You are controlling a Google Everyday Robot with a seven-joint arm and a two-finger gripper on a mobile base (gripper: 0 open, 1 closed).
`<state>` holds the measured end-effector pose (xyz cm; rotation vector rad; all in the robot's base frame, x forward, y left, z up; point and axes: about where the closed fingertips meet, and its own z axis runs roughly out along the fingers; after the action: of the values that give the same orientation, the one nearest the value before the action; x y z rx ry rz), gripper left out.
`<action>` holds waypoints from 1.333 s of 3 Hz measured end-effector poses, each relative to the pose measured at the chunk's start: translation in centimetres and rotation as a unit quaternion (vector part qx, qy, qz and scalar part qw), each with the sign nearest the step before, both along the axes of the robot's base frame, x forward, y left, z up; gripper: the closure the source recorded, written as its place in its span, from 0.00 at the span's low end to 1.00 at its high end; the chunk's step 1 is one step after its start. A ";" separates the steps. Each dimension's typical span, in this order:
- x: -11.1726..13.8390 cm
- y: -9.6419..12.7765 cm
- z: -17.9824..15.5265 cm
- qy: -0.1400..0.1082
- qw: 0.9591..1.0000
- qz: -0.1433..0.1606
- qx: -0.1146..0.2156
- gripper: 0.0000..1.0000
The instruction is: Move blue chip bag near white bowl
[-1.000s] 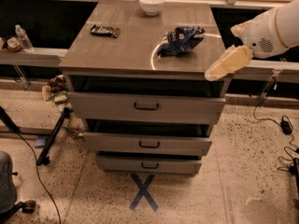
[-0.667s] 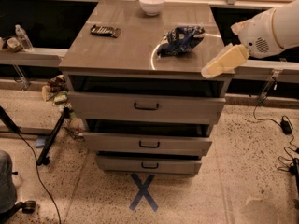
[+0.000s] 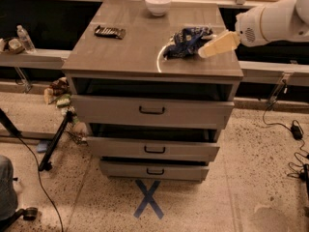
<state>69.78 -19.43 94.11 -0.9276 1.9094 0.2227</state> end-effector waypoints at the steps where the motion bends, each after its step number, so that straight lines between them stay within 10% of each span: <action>1: 4.0 0.8 -0.8 -0.024 0.999 -0.015 0.022 0.00; 3: 8.4 2.5 -3.9 -0.037 0.998 -0.020 0.041 0.00; 4: 9.5 3.3 -4.4 -0.050 0.998 -0.001 0.043 0.15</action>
Offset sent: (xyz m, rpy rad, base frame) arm 0.0952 0.0274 -0.0479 0.0954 -0.0755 -0.0612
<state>79.30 -16.10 89.75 -0.8630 1.7951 0.2517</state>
